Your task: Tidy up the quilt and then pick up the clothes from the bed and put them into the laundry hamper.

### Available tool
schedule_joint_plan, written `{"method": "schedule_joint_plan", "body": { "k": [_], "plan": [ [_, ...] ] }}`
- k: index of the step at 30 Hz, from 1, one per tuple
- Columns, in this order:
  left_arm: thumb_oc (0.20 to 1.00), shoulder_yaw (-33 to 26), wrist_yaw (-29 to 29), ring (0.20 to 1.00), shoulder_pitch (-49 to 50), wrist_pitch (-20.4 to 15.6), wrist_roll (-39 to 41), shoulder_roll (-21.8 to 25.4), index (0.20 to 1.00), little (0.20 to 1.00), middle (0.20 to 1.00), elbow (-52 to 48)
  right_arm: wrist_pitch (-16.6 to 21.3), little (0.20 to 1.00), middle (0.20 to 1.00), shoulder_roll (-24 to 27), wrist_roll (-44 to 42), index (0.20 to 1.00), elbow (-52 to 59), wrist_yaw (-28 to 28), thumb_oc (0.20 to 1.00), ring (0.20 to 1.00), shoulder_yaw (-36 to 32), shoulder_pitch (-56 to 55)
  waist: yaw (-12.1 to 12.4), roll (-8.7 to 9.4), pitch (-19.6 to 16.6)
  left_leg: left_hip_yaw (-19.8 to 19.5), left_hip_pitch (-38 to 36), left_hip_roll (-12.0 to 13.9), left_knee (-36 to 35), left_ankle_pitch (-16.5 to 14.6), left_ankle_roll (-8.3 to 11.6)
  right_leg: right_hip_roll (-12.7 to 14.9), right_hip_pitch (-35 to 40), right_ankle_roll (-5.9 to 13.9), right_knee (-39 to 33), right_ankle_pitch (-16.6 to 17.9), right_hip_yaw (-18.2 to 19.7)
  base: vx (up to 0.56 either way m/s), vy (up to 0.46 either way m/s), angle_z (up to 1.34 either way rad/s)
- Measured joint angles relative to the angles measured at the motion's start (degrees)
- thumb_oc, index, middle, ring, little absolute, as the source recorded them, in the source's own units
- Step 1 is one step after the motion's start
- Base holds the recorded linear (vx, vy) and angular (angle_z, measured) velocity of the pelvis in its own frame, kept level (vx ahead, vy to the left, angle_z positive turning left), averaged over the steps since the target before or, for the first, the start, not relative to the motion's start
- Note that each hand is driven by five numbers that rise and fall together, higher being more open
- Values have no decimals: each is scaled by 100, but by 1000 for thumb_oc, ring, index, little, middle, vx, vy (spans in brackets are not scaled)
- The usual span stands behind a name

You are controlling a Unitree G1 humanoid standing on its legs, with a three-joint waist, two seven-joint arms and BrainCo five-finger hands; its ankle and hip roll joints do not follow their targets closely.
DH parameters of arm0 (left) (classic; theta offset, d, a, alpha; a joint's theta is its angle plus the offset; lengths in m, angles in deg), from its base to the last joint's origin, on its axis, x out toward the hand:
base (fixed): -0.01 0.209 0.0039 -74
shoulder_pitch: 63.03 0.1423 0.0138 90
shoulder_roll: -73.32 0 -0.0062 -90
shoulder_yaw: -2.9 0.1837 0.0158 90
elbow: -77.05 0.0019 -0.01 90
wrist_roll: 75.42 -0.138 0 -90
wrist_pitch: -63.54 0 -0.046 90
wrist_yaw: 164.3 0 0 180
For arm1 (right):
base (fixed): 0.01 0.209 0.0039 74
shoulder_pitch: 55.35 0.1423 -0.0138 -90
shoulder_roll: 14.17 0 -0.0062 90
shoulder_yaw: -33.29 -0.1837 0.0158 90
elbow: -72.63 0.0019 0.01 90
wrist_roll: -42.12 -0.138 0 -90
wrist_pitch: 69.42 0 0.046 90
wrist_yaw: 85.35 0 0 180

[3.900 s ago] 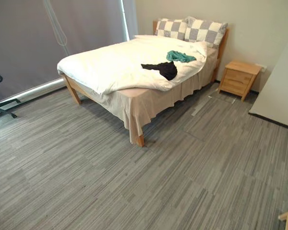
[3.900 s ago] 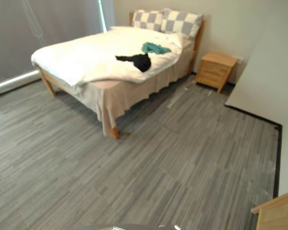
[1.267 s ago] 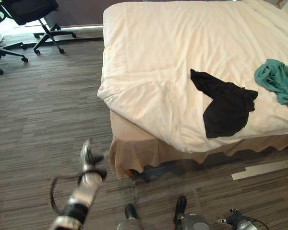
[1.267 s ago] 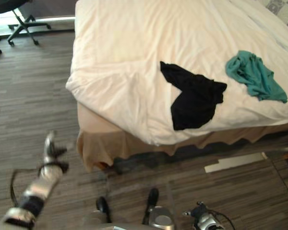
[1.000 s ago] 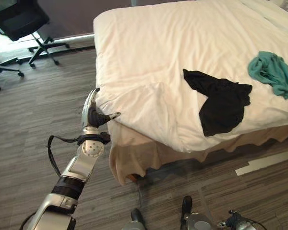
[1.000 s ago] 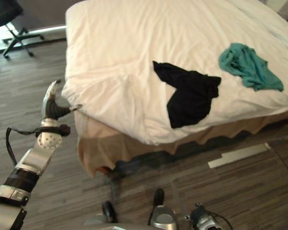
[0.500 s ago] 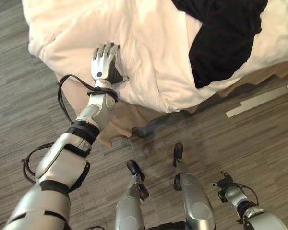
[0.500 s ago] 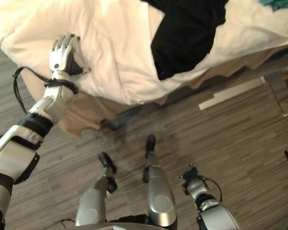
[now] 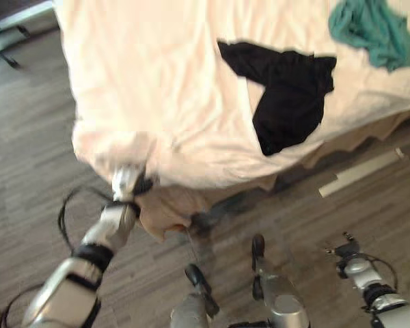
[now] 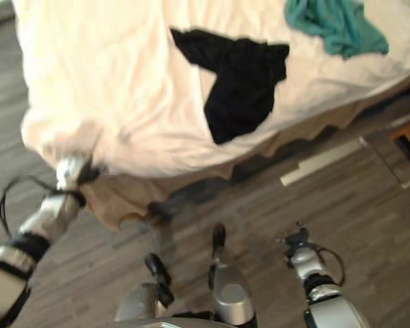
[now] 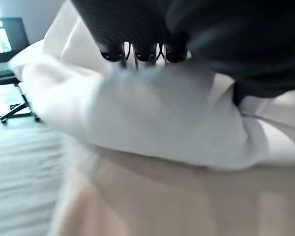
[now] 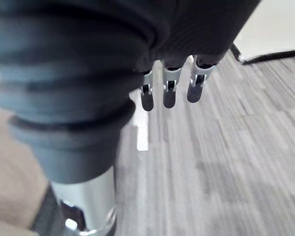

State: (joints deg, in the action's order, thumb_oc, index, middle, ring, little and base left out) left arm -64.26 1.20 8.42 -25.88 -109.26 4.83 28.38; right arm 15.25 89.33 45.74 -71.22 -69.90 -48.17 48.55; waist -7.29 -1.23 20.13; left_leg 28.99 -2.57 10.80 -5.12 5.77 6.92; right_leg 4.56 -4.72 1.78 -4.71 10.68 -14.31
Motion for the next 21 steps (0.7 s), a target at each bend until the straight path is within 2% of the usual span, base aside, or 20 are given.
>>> {"method": "schedule_joint_plan", "body": {
  "k": [1,2,3,4,5,6,9,10,14,15,16,17,18,19,20,21],
  "plan": [
    [1000,-1049,21,1000,961,-176,51,-515,1000,1000,1000,-84,215,1000,1000,526,83,1000,1709,-31,1000,1000,-262,-798,2,-59,-58,5,-192,12,1,-42,17,-2,201,2,0,-13,-3,60,43,1],
    [1000,-1097,43,1000,1569,-189,157,-640,1000,1000,1000,83,382,1000,1000,835,285,1000,2449,9,1000,1000,-333,-1020,-18,-16,-188,15,-283,28,0,-91,30,-12,312,-3,-1,-36,-6,61,47,-1],
    [1000,-1095,84,1000,1835,-166,149,-683,1000,1000,1000,531,403,1000,1000,973,395,1000,2743,21,1000,1000,-357,-1099,-17,58,-323,12,-294,32,0,-111,36,-12,325,13,-6,-94,-16,53,36,3],
    [1000,-1231,78,1000,2049,-43,154,-815,1000,1000,1000,1526,460,1000,1000,1157,580,1000,2893,36,1000,1000,-281,-1070,-7,185,-429,-6,-320,37,0,-130,36,-8,372,17,-32,-108,-61,34,31,15],
    [1000,-1396,89,1000,2266,134,172,-974,1000,1000,1000,2313,518,395,395,1206,700,395,2823,55,395,395,-241,-929,38,308,-502,-30,-354,25,0,-134,21,9,400,26,-33,-122,-94,22,10,17],
    [1000,-1510,85,1000,2410,172,203,-1034,1000,1000,1000,2568,526,200,200,1184,745,200,2732,63,200,200,-201,-824,94,358,-538,-48,-347,15,0,-146,5,18,399,40,-33,-134,-99,16,11,10],
    [1000,-2026,53,1000,2938,328,488,-1219,1000,1000,1000,3123,527,200,200,1036,764,200,2822,-3,200,200,40,-431,534,440,-631,-155,-216,-26,1,-128,-5,90,352,63,-34,-200,-181,19,-7,22],
    [1000,-2167,56,1000,2977,338,627,-1279,1000,1000,1000,3127,570,200,200,1019,766,200,2980,-41,200,200,109,-335,565,437,-674,-150,-180,-40,3,-125,-6,100,265,78,-34,-190,-175,-4,-8,17],
    [1000,-2100,64,1000,3043,367,897,-1277,1000,1000,1000,3028,816,200,200,940,777,200,3140,-96,200,200,214,94,863,323,-714,-167,75,-55,17,-3,-58,164,145,138,-34,-147,-341,-37,-9,35],
    [1000,-2103,63,1000,3157,364,909,-1316,1000,1000,1000,2949,788,200,200,843,768,200,3154,-111,200,200,273,196,1070,301,-711,-180,170,-38,-2,27,-85,177,173,147,-31,-141,-361,-147,-35,-26],
    [1000,-2176,-65,1000,3249,359,1058,-1390,1000,1000,1000,2683,467,200,200,798,717,200,3179,-24,200,200,711,692,1059,335,-696,-279,232,-34,13,38,-97,185,59,223,-37,-138,-482,-152,-37,-40],
    [1000,-2194,-115,1000,3179,376,1131,-1427,1000,1000,1000,2698,470,200,200,872,704,200,3233,-4,200,200,1142,1064,991,324,-664,-305,311,-20,17,36,-95,181,-44,287,-35,-94,-513,-213,-52,1],
    [1000,-2192,-121,1000,2813,345,1133,-1409,1000,1000,1000,2731,731,200,200,842,709,200,3418,-46,200,200,1155,1254,947,325,-621,-370,490,-14,7,49,-93,180,-146,280,-35,-91,-555,-247,-72,60],
    [1000,-2135,-166,1000,2597,378,1197,-1493,1000,1000,1000,2408,729,200,200,711,679,200,3441,-14,200,200,1242,1492,1056,262,-571,-412,606,31,56,191,-183,157,-165,276,-6,-35,-697,-269,-89,58],
    [1000,-1894,-282,1000,2565,381,1391,-1456,1000,1000,1000,2116,590,200,200,661,554,200,3063,121,200,200,1706,2154,1109,257,-523,-479,723,72,73,319,-93,128,-235,278,-31,-13,-759,-100,-52,16],
    [1000,-1614,-327,1000,2292,263,1466,-1416,1000,1000,1000,2125,560,200,200,623,475,200,2764,79,200,200,1966,2850,1132,221,-380,-469,819,77,33,302,-85,129,-347,264,-34,-24,-729,-109,-51,10]
  ]
}}
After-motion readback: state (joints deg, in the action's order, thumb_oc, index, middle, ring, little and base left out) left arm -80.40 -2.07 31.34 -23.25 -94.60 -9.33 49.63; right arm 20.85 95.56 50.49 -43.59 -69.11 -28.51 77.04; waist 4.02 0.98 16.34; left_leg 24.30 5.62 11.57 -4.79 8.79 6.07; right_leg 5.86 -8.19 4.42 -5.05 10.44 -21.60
